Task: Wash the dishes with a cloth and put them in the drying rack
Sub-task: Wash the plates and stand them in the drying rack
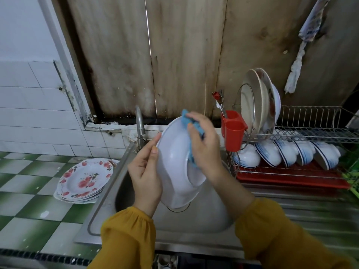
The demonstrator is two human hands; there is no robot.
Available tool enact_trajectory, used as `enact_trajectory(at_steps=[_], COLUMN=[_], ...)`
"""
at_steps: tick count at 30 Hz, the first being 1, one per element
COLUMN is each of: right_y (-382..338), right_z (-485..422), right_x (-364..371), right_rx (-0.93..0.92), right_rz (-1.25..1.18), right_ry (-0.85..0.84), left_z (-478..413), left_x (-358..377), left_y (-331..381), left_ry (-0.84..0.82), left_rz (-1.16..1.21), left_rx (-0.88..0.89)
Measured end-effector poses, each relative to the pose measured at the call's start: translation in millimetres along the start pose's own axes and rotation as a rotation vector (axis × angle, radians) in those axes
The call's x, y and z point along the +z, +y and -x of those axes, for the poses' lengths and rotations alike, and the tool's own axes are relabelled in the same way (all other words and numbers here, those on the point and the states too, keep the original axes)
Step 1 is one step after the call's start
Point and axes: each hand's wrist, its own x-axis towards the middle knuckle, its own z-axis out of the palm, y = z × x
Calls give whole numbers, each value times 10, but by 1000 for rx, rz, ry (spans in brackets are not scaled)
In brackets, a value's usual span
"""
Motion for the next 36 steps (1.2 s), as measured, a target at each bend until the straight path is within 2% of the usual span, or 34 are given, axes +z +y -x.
enact_trajectory(at_steps=[1,2,3,7,9,11,13,14,17,18,19,20,22,25,27,29,32,34,36], right_y=[2,-20,-29,30,140,214,239,222,115,84,71,73,105,273,463,569,472,325,233], right_z=[-66,-80,-37,375,463,412,280,205,-28,-65,-60,-6,223,580,615,513,329,231,117], right_x=[0,21,49,118,84,8,-45,-47,-6,22,44,68,104,67,-12,-68,-46,10,76], right_rx=[123,157,73,-615,-815,-908,-860,-758,-218,-110,-110,-197,-477,-932,-1106,-1133,-1030,-877,-620], right_rz=[-45,-36,31,367,425,412,372,317,64,37,77,153,319,495,548,520,386,264,135], right_ry=[52,65,63,-164,-273,-333,-309,-260,-61,-27,-16,-29,-105,-323,-403,-410,-315,-242,-161], left_z=[16,25,16,-114,-127,-104,-86,-84,-70,-68,-72,-85,-137,-219,-225,-197,-217,-275,-276], left_x=[13,27,32,-49,-85,-73,-55,-47,-23,-14,-8,-8,-23,-72,-72,-37,-24,-57,-87], left_y=[1,-2,-10,-93,-111,-93,-63,-47,-20,-18,-19,-27,-45,-54,-36,-4,37,40,18], left_ry=[-3,-3,4,52,81,84,55,33,11,14,22,30,54,154,190,171,112,52,34], left_rz=[7,20,37,121,137,136,123,117,101,92,83,76,70,77,57,56,87,64,46], left_rx=[-4,-7,-14,-71,-79,-67,-52,-47,-42,-38,-35,-37,-41,-46,-22,10,45,61,56])
